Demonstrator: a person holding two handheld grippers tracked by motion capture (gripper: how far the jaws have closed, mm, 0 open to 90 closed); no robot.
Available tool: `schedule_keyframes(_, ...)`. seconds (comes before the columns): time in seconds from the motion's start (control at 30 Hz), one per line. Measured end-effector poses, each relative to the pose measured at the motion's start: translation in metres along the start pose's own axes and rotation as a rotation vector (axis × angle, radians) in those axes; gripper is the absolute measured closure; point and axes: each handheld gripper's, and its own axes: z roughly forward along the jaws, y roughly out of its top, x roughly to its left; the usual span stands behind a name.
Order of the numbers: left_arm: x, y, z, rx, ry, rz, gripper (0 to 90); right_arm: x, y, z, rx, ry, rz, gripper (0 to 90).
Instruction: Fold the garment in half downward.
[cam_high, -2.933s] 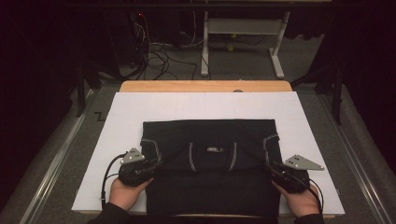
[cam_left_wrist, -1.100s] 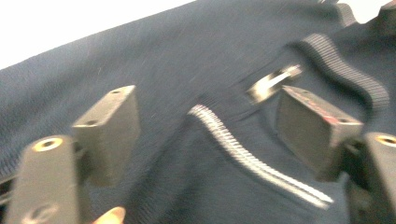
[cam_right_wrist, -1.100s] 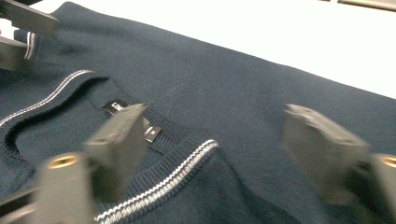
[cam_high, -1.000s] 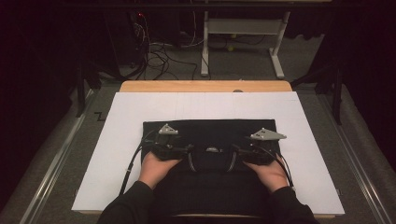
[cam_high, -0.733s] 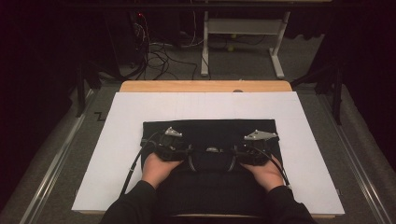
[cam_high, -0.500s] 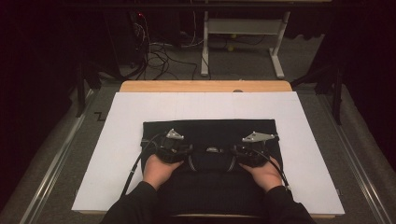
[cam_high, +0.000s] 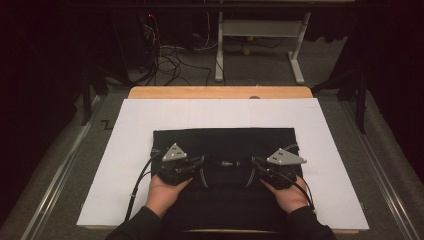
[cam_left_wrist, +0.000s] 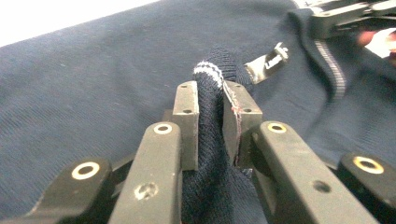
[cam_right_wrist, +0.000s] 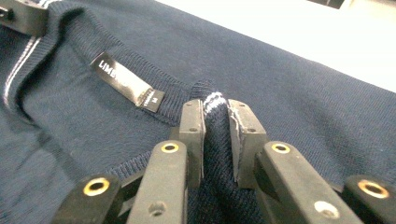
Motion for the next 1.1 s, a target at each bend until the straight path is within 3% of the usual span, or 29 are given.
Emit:
schedule_keyframes(0.17, -0.006, -0.013, -0.010, -0.008, -0.013, 0.013, 73.4, 0.011, -0.002, -0.014, -0.037, 0.028, -0.032, 77.8)
schedule_keyframes(0.33, -0.013, -0.015, -0.017, -0.016, -0.052, 0.002, 73.3, 0.014, -0.005, -0.026, -0.052, 0.036, -0.021, 77.9)
schedule_keyframes(0.73, -0.039, -0.029, -0.040, 0.004, -0.090, 0.049, 73.3, 0.032, -0.024, -0.060, -0.081, 0.105, -0.009, 77.9)
schedule_keyframes(1.0, -0.051, -0.048, -0.042, 0.060, -0.103, 0.060, 73.2, 0.042, -0.038, -0.075, -0.040, 0.140, -0.024, 77.9)
schedule_keyframes(1.1, -0.052, -0.050, -0.043, 0.061, -0.113, 0.061, 72.4, 0.044, -0.044, -0.077, -0.019, 0.145, -0.037, 78.0)
